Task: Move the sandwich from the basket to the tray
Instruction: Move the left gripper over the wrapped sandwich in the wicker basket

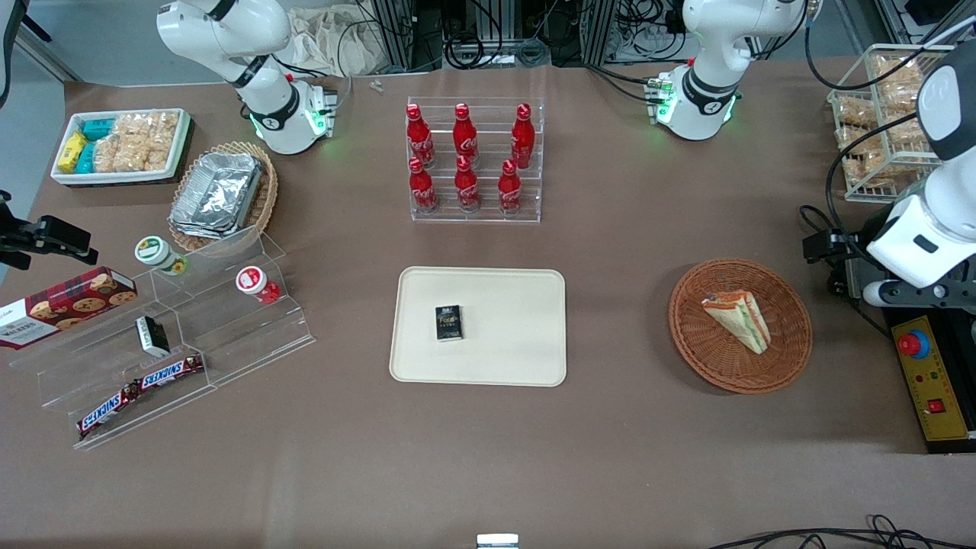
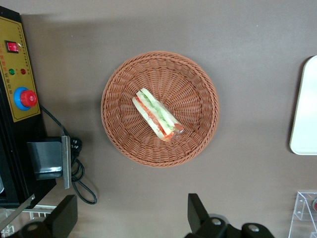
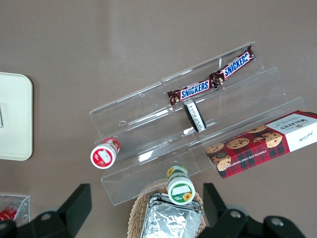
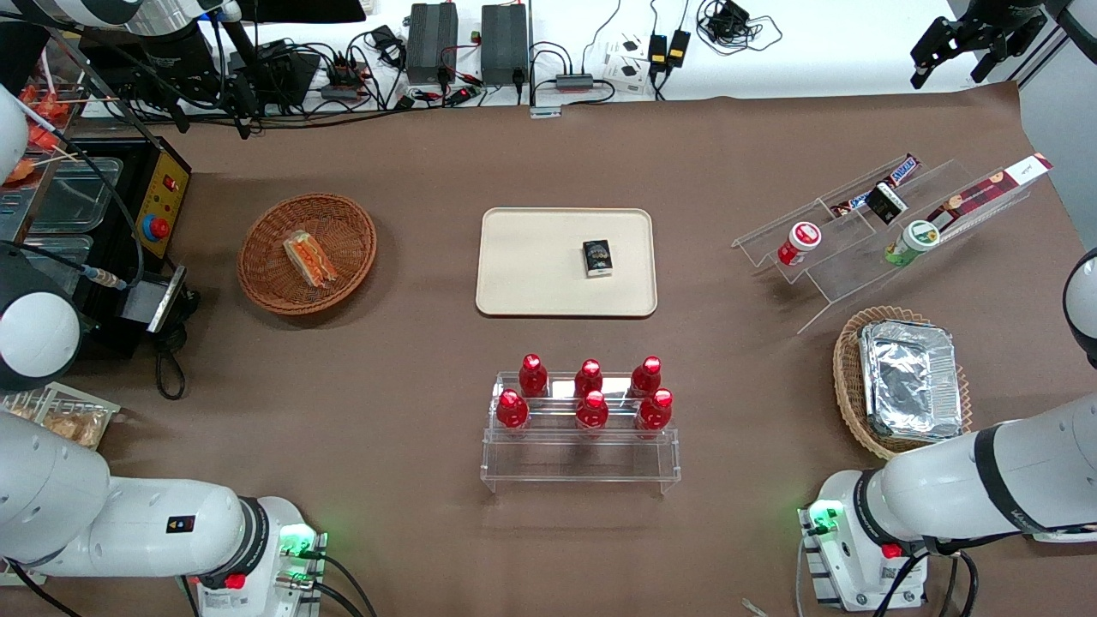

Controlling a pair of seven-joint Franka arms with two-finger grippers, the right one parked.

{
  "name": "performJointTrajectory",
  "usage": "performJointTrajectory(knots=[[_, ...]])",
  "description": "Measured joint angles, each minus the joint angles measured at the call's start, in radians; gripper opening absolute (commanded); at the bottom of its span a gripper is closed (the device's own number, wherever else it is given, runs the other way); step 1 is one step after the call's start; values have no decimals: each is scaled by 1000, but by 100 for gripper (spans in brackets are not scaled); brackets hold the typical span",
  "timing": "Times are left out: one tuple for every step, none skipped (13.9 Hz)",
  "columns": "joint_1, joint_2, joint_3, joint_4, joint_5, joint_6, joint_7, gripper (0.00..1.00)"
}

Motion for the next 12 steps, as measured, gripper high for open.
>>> performJointTrajectory(knots=[[0, 10, 0, 4, 3, 1, 0, 100], [-1, 20, -1, 8, 6, 1, 0, 100], [-2, 29, -1, 11, 9, 1, 0, 100], [-1, 38, -1, 12, 13, 1, 0, 100], [1, 53, 0, 12, 15, 1, -5, 100], [2, 73, 2, 12, 17, 6, -32, 100], [4, 97, 5, 11, 18, 21, -100, 100], [8, 117, 6, 2, 17, 50, -190, 100], [14, 131, 7, -20, 17, 93, -279, 100], [19, 137, 7, -56, 17, 153, -357, 100], [23, 138, 7, -104, 17, 223, -439, 100], [24, 138, 7, -153, 17, 291, -533, 100]])
